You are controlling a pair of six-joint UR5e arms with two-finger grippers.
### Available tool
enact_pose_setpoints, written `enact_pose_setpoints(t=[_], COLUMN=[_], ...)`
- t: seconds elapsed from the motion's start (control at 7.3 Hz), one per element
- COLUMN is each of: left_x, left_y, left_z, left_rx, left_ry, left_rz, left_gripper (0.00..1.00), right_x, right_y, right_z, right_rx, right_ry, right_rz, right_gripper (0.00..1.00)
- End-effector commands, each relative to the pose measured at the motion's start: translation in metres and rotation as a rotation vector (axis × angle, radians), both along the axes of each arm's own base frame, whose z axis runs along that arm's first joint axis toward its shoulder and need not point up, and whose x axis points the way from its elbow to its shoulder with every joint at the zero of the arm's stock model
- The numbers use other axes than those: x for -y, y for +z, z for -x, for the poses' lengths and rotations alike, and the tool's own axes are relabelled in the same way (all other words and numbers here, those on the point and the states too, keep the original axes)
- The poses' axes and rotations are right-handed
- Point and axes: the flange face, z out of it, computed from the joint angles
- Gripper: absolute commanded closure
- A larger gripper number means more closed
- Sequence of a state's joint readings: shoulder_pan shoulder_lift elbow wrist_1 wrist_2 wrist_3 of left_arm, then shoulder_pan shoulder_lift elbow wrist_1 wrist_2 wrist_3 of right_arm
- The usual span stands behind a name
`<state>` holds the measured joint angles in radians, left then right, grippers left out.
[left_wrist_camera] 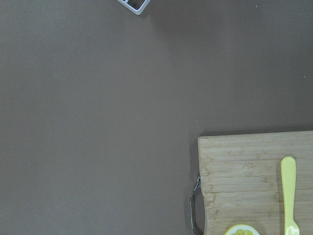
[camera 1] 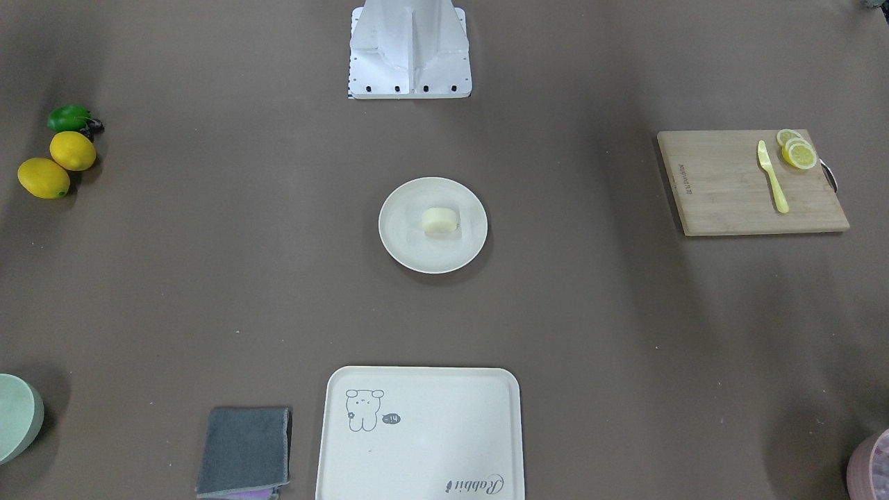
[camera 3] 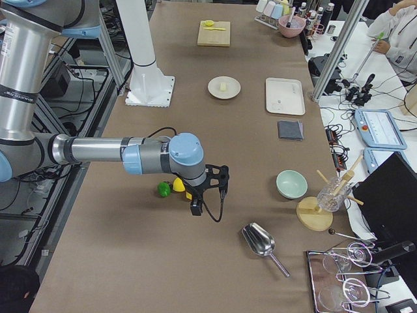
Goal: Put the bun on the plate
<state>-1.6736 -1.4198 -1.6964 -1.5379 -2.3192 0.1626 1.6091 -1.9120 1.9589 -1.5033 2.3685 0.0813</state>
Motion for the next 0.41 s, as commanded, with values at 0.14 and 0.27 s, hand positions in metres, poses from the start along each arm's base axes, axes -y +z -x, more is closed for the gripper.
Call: enact_pose_setpoints(t=[0.14,0.27], left_x=[-0.0005,-0.0003], left_y=[0.0009,0.0002], left_z=[-0.0001,0.0], left_rx=[0.0,0.0], left_ry=[0.001,0.003], left_rz=[0.0,-0.003], left_gripper=[0.02,0.02], right_x=[0.0003,0.0003], right_y=[-0.0003,-0.0002], right_z=[0.0001,0.0], right_rx=[0.001,0.0], right_ry=[0.0,0.0], right_rz=[-0.001,-0.001], right_gripper=[0.0,0.0])
